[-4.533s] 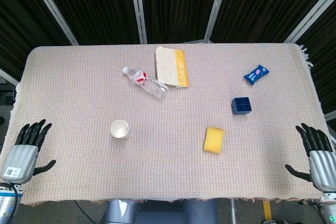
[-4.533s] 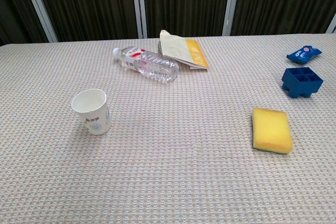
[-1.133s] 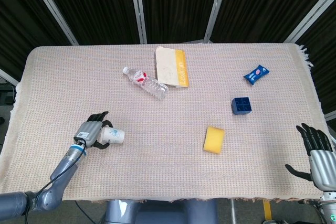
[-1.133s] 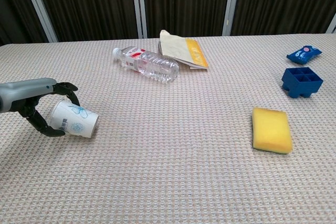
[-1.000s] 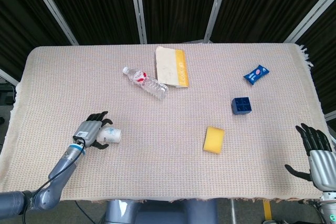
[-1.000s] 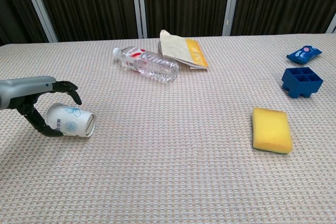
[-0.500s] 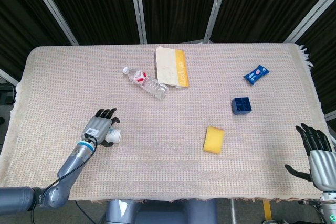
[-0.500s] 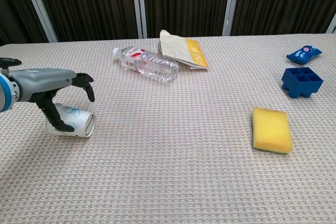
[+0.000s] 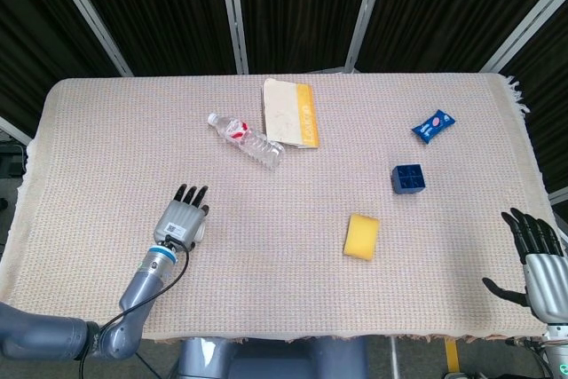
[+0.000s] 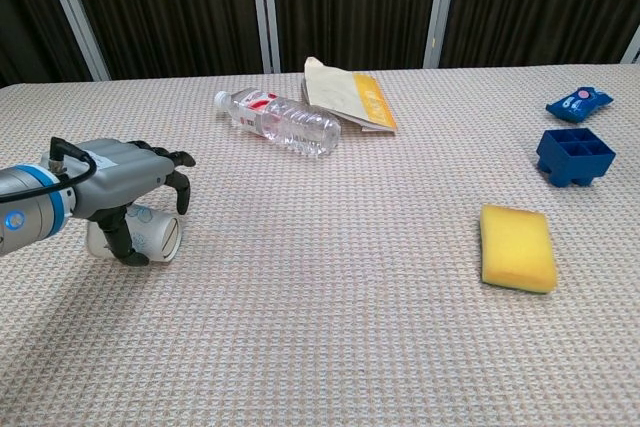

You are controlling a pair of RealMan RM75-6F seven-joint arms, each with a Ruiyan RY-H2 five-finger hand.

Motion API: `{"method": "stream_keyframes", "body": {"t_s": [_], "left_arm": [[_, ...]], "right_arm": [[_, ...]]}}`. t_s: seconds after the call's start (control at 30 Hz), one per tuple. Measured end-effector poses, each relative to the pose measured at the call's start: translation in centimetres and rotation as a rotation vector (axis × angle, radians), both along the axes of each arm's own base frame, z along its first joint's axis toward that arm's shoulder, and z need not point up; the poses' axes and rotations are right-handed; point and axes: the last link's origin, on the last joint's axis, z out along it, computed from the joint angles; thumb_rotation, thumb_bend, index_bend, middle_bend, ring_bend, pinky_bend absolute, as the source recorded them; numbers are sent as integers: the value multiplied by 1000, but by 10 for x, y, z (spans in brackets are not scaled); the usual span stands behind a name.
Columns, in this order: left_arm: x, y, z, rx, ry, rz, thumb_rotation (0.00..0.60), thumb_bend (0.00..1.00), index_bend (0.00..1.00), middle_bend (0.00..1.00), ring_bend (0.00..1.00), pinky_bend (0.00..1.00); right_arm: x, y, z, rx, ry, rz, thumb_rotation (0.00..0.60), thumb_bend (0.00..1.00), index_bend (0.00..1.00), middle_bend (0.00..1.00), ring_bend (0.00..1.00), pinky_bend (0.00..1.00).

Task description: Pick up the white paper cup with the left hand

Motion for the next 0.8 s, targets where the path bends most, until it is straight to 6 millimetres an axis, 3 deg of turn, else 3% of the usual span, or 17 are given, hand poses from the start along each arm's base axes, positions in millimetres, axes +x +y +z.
{"method": "stream_keyframes", "body": {"t_s": [0.2,0.47,0.67,0.8], "left_arm": [[-2,0,-3,15,27,-7,600,138,470,0,0,0],[-3,0,-3,36,-3,-9,600,160,483,0,0,0],[3,1,3,60,-150,32,600,163,480,0,0,0],[7,2,8,80,-338,91,600,161,480,0,0,0]], "right_arm": [[0,0,-1,2,1,1,600,52,0,0,0,0],[0,0,-1,2,1,2,600,53,0,0,0,0],[0,0,-1,3,2,1,600,53,0,0,0,0],[0,0,-2,6,5,1,600,54,0,0,0,0]]}}
